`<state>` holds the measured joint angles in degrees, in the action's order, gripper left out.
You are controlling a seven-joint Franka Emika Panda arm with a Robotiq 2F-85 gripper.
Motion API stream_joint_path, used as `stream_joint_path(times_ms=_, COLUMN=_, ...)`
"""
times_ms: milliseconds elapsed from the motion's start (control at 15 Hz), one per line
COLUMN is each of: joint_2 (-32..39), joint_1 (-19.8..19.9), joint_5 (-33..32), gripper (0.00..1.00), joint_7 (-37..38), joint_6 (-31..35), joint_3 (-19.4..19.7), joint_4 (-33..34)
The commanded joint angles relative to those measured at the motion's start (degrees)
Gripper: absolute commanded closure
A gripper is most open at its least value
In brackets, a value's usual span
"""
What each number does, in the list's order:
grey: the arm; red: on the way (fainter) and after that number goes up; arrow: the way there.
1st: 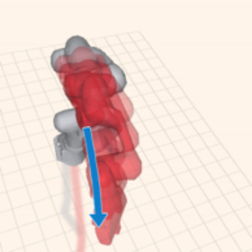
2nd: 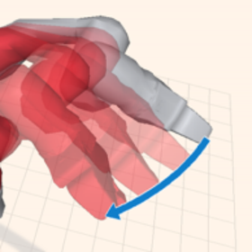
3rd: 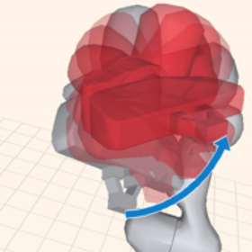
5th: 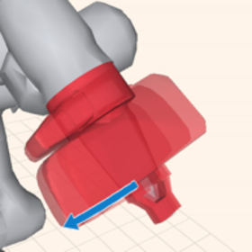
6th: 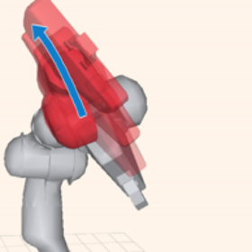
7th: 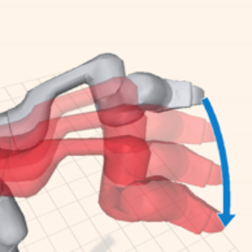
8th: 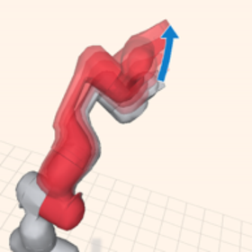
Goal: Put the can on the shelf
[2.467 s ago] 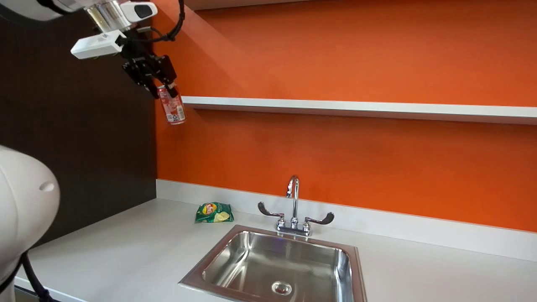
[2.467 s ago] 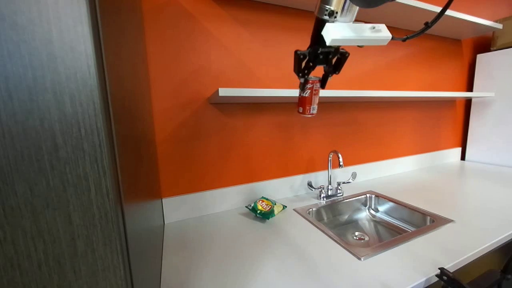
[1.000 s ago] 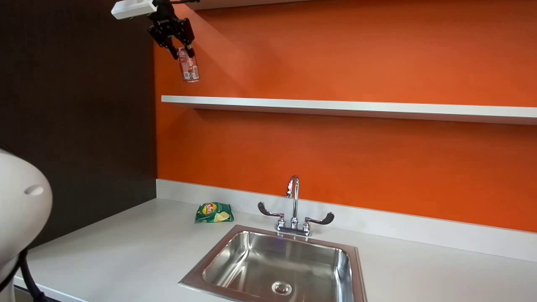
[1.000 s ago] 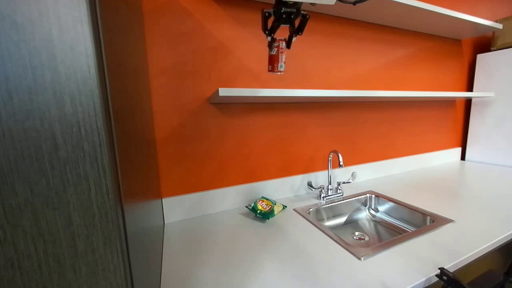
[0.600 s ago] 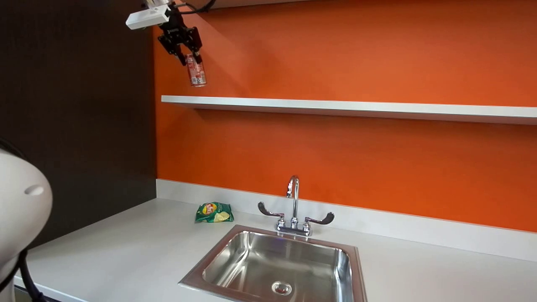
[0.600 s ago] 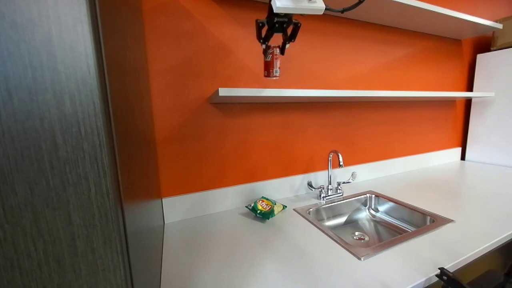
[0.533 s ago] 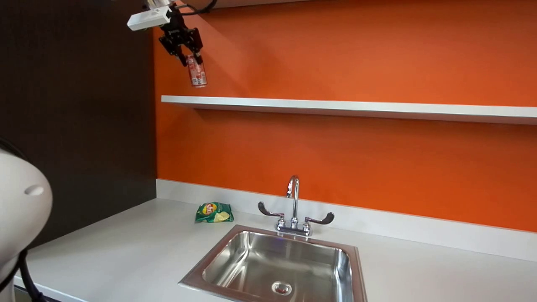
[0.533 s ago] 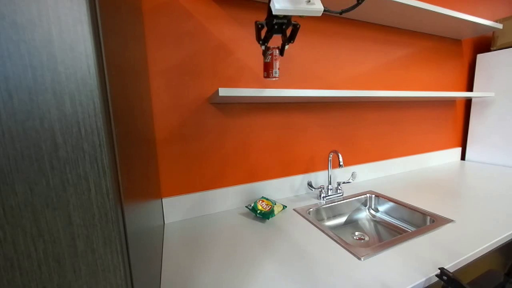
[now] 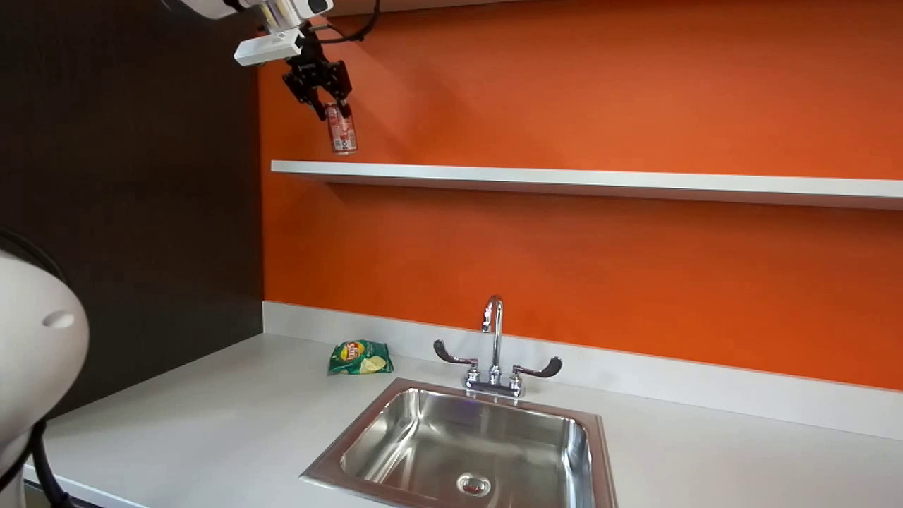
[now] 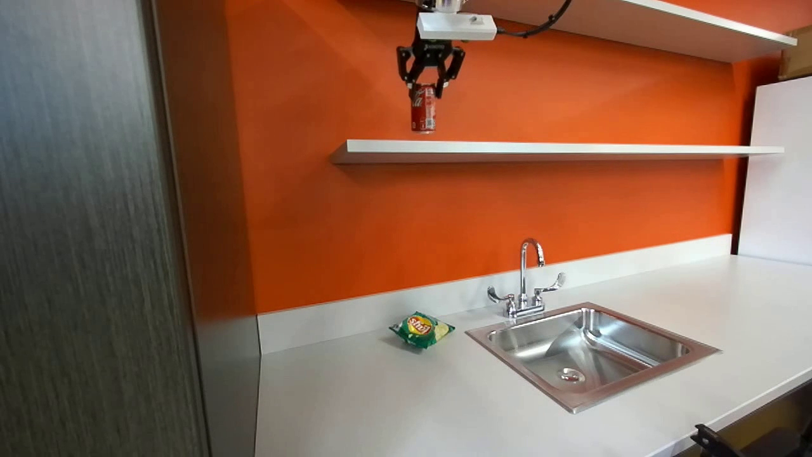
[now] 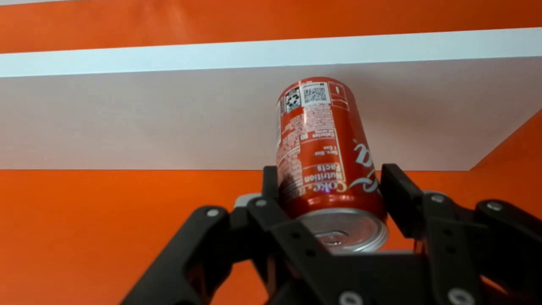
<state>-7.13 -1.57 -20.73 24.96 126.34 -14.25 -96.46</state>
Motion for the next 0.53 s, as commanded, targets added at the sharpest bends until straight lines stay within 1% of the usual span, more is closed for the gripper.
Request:
stream_joint_path(times_ms=0, joint_2=3.7, joint_1=-1.3, joint_5=-2.2, gripper=0.63, joint_7=2.1, joint_6=-1.6, joint_3=0.9, joint_4=5.4)
stream_joint_path(times_ms=467, joint_2=8.0, joint_1=-3.1, joint_5=-3.5, gripper=0.63, joint_7=3.6, joint_6=-2.4, joint_3=2.8, joint_4=9.8)
